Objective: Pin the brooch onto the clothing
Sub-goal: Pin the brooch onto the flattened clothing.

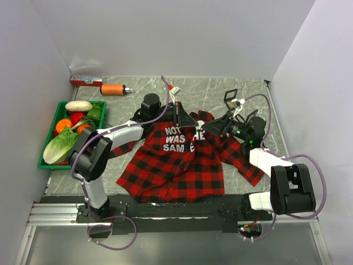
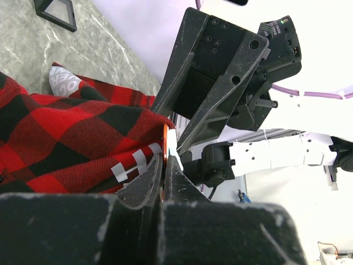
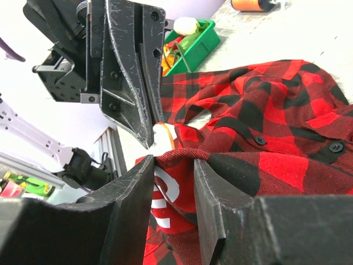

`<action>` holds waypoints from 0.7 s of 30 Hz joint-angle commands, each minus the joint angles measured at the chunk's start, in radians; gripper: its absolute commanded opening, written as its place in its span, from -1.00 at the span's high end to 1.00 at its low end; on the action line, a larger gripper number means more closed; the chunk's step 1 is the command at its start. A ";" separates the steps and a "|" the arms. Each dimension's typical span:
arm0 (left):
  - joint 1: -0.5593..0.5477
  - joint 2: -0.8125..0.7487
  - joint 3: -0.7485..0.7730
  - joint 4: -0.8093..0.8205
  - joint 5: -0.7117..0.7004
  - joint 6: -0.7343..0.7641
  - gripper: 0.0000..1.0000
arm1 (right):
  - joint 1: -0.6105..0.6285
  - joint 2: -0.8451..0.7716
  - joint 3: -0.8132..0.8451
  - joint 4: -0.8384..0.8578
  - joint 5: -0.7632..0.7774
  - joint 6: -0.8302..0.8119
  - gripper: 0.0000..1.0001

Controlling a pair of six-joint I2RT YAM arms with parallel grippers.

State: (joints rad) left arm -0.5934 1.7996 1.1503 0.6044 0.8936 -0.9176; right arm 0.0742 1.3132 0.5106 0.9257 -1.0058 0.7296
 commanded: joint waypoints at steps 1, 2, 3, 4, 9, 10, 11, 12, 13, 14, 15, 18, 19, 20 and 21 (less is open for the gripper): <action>-0.014 -0.039 0.049 0.038 0.034 0.017 0.98 | 0.013 0.004 0.046 0.079 -0.016 -0.001 0.21; -0.014 -0.039 0.049 0.038 0.033 0.017 0.98 | 0.012 0.004 0.049 0.079 -0.014 -0.002 0.21; -0.014 -0.037 0.049 0.038 0.034 0.017 0.98 | 0.015 0.006 0.049 0.078 -0.016 -0.004 0.23; -0.014 -0.037 0.049 0.043 0.034 0.016 0.98 | 0.013 0.009 0.051 0.076 -0.014 -0.006 0.24; -0.019 -0.034 0.054 0.035 0.038 0.020 0.98 | 0.018 0.021 0.054 0.081 -0.013 -0.004 0.37; -0.019 -0.034 0.052 0.034 0.039 0.023 0.98 | 0.019 0.027 0.055 0.082 -0.013 -0.001 0.38; -0.020 -0.034 0.055 0.029 0.038 0.026 0.98 | 0.021 0.032 0.058 0.084 -0.014 -0.001 0.38; -0.020 -0.034 0.055 0.028 0.041 0.028 0.98 | 0.022 0.034 0.060 0.087 -0.014 0.001 0.41; -0.020 -0.034 0.055 0.028 0.041 0.028 0.98 | 0.025 0.038 0.062 0.087 -0.014 0.002 0.41; -0.022 -0.036 0.054 0.028 0.039 0.029 0.98 | 0.026 0.041 0.063 0.087 -0.014 0.002 0.42; -0.022 -0.036 0.055 0.025 0.041 0.029 0.98 | 0.027 0.046 0.065 0.084 -0.014 0.001 0.44; -0.023 -0.034 0.061 0.015 0.042 0.037 0.98 | 0.032 0.049 0.068 0.075 -0.013 -0.007 0.47; -0.023 -0.034 0.062 0.014 0.042 0.039 0.98 | 0.032 0.052 0.069 0.070 -0.011 -0.009 0.48; -0.025 -0.034 0.062 0.014 0.042 0.039 0.98 | 0.033 0.050 0.069 0.068 -0.010 -0.009 0.48; -0.025 -0.034 0.063 0.012 0.042 0.039 0.98 | 0.035 0.052 0.071 0.065 -0.008 -0.010 0.49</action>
State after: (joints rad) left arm -0.5934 1.7996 1.1591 0.5755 0.8921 -0.8864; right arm 0.0902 1.3544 0.5362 0.9432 -1.0229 0.7395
